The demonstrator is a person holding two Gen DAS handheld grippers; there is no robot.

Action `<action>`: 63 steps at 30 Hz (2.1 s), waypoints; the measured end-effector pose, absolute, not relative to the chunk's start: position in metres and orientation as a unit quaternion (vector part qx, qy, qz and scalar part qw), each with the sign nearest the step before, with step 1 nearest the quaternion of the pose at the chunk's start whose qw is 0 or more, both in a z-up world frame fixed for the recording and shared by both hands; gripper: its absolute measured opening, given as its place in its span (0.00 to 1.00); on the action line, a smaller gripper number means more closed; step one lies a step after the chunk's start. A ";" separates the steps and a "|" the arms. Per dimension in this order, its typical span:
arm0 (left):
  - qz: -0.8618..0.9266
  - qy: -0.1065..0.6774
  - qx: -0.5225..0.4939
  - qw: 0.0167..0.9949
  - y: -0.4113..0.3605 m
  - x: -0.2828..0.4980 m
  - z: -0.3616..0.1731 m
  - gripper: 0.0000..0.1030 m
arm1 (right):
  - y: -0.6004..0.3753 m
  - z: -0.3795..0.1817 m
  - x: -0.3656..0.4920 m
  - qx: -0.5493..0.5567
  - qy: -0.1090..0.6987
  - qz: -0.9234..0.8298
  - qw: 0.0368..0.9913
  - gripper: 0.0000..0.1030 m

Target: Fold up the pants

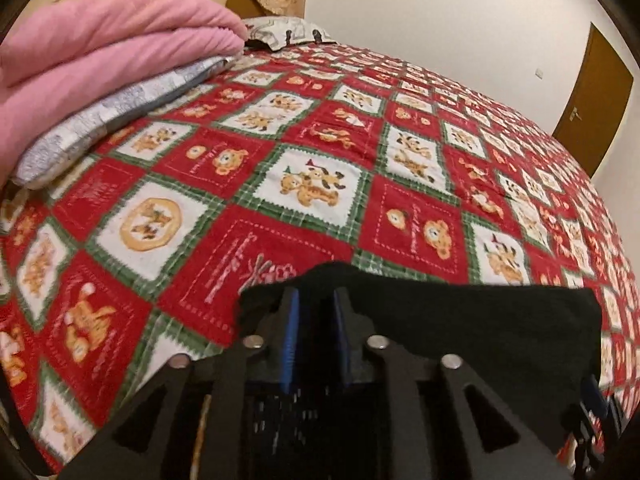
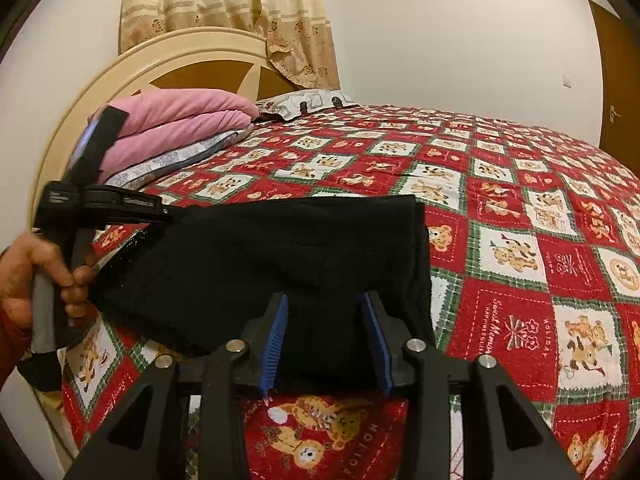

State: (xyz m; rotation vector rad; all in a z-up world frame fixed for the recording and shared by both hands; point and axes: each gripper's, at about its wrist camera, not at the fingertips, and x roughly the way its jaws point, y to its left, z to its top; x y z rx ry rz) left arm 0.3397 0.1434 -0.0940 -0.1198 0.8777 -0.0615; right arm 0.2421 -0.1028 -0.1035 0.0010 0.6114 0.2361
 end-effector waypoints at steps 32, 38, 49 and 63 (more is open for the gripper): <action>0.039 0.415 -0.053 0.907 0.149 0.214 -0.112 1.00 | -0.100 -0.117 0.189 0.035 0.380 0.045 0.923 0.80; 0.006 0.449 -0.035 0.893 0.129 0.196 -0.131 1.00 | -0.109 -0.112 0.171 0.071 0.386 0.018 0.920 0.80; -0.005 0.436 -0.014 0.900 0.110 0.167 -0.117 1.00 | -0.096 -0.087 0.131 0.027 0.368 -0.007 0.930 0.80; 0.007 0.347 -0.001 0.938 0.123 0.104 -0.059 1.00 | -0.075 -0.050 0.086 0.025 0.323 0.021 0.946 0.86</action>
